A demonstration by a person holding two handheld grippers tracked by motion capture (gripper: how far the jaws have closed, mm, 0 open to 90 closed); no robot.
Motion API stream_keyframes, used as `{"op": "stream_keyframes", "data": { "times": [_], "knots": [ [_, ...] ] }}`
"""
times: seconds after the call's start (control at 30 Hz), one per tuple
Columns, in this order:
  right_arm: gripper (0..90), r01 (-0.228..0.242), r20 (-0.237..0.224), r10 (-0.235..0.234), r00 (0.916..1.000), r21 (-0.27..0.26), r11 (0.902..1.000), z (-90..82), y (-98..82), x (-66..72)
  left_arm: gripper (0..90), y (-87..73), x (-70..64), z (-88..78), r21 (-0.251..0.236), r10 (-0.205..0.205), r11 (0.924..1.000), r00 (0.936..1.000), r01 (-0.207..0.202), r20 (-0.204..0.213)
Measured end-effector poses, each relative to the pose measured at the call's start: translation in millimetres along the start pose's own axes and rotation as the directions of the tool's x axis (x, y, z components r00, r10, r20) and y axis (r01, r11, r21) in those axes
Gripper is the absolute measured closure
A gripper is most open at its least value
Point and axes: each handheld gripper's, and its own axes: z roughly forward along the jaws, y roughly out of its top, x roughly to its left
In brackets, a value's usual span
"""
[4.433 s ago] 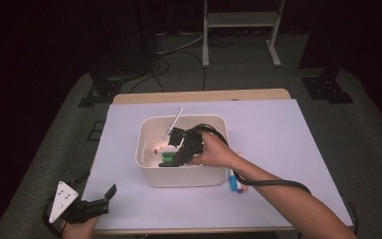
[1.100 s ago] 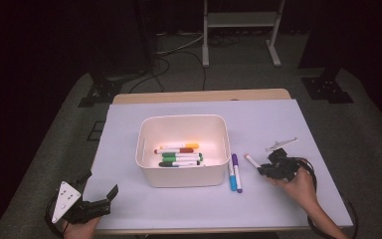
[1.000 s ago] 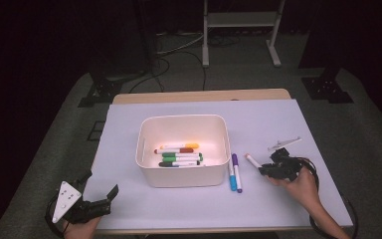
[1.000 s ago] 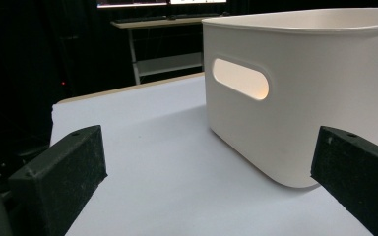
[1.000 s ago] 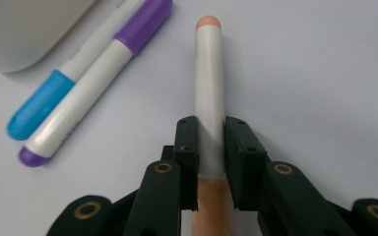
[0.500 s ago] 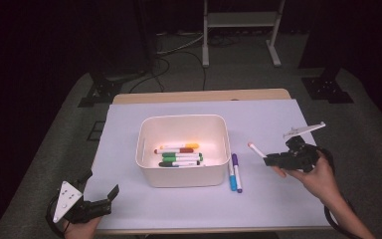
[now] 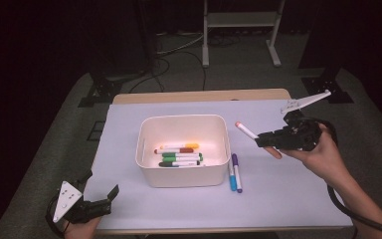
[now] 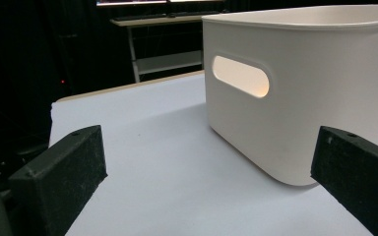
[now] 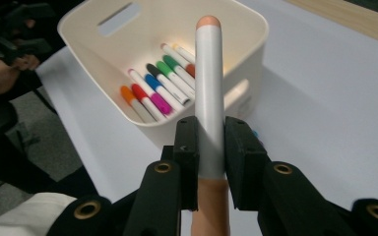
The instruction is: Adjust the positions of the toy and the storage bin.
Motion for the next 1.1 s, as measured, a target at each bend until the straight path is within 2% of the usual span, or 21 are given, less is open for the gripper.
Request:
{"op": "stream_keyframes", "data": {
  "times": [0.17,0.43,0.57,0.83,1.1],
  "knots": [
    [75.9,0.047,-0.039,-0.047,0.9981,0.005,0.9989,1.3,25.3,16.5,0.0,0.0,0.0,-0.4,0.002,-0.001,1.0000,1.0000,0.001,0.001],
    [75.9,0.131,-0.105,-0.127,0.9863,0.023,0.9912,17.9,53.9,43.3,0.0,0.0,0.4,-1.0,-0.001,0.001,1.0000,1.0000,-0.001,0.002],
    [75.9,0.173,-0.137,-0.165,0.9766,0.042,0.9841,32.5,67.6,57.1,0.0,0.1,0.7,-1.3,-0.003,0.003,1.0000,1.0000,-0.003,0.002],
    [75.9,0.235,-0.200,-0.216,0.9558,0.077,0.9689,65.3,87.3,75.2,0.0,0.2,1.8,-2.6,-0.004,0.002,1.0000,1.0000,-0.002,-0.001],
    [75.9,0.274,-0.247,-0.240,0.9390,0.116,0.9547,103.1,98.6,85.7,0.0,0.2,2.2,-3.5,-0.006,0.000,1.0000,1.0000,0.000,-0.002]
  ]
}}
